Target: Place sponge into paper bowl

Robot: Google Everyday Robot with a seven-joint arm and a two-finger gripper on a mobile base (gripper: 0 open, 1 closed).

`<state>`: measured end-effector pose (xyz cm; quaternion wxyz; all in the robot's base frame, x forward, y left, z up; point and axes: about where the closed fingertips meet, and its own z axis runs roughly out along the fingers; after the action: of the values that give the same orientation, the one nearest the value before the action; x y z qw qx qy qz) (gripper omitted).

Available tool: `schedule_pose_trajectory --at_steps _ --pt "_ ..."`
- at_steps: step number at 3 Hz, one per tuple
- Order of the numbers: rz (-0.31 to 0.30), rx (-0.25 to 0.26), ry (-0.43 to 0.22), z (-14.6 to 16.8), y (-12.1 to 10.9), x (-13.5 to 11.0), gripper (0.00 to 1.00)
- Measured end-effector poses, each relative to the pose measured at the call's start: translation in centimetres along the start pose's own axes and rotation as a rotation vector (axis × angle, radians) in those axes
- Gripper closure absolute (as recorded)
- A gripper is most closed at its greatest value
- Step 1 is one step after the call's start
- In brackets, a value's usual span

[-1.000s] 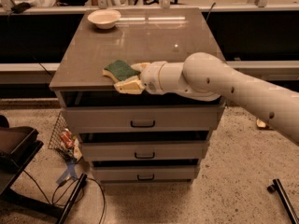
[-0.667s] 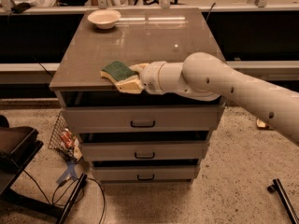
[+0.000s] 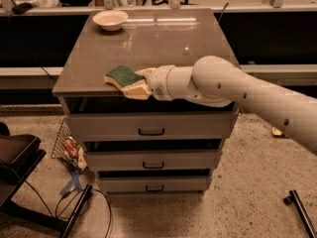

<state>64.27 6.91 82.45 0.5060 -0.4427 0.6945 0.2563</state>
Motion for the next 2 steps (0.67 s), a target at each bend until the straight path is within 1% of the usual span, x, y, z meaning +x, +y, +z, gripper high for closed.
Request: schedule_pose_trajectory --at_steps 1,2 --pt "-0.033 0.001 0.007 -1.3 -0.4 -2.0 1.0" --pt "-0.105 0.008 0.04 -3.7 -1.9 -7.0 1.0"
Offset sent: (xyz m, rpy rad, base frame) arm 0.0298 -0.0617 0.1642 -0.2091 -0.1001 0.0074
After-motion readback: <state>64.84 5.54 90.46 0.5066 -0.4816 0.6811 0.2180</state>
